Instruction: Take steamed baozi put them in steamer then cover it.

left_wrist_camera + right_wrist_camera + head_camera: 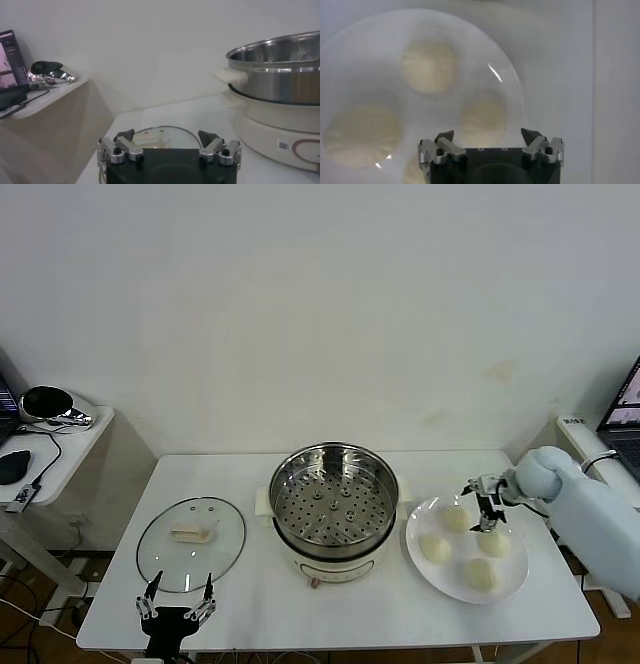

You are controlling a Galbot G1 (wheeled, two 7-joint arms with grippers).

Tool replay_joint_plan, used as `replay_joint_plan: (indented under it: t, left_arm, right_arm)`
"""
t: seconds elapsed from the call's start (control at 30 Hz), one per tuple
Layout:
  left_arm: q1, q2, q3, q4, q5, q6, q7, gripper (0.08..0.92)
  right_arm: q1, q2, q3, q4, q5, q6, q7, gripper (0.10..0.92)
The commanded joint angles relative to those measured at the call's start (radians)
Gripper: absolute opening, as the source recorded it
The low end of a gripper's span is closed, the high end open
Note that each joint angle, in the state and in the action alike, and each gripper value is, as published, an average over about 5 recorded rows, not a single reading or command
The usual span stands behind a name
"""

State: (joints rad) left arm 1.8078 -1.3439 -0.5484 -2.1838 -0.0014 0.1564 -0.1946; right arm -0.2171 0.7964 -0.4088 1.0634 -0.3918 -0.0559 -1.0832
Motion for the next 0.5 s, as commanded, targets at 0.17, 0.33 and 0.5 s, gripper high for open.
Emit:
replay_joint_plan:
  t: [0.17, 0.33, 0.5]
  left_arm:
    - [-0.003, 0.002, -0.002, 0.005, 0.003, 0.001, 0.003, 0.823]
    - [-0.008, 0.002, -0.002, 0.012, 0.002, 0.0, 0.003, 0.823]
    - [-0.011, 0.0, 0.0, 0.017, 0.003, 0.0, 0.004, 0.823]
  right_arm:
    - [0.058, 0.064, -0.076, -0.103, -0.027, -0.004, -0.014, 0.818]
    - [0.056, 0.078, -0.077, -0.12, -0.028, -0.012, -0.007, 0.766]
    - [0.054, 0.087, -0.082, -0.125, -0.031, -0.017, -0.005, 0.68]
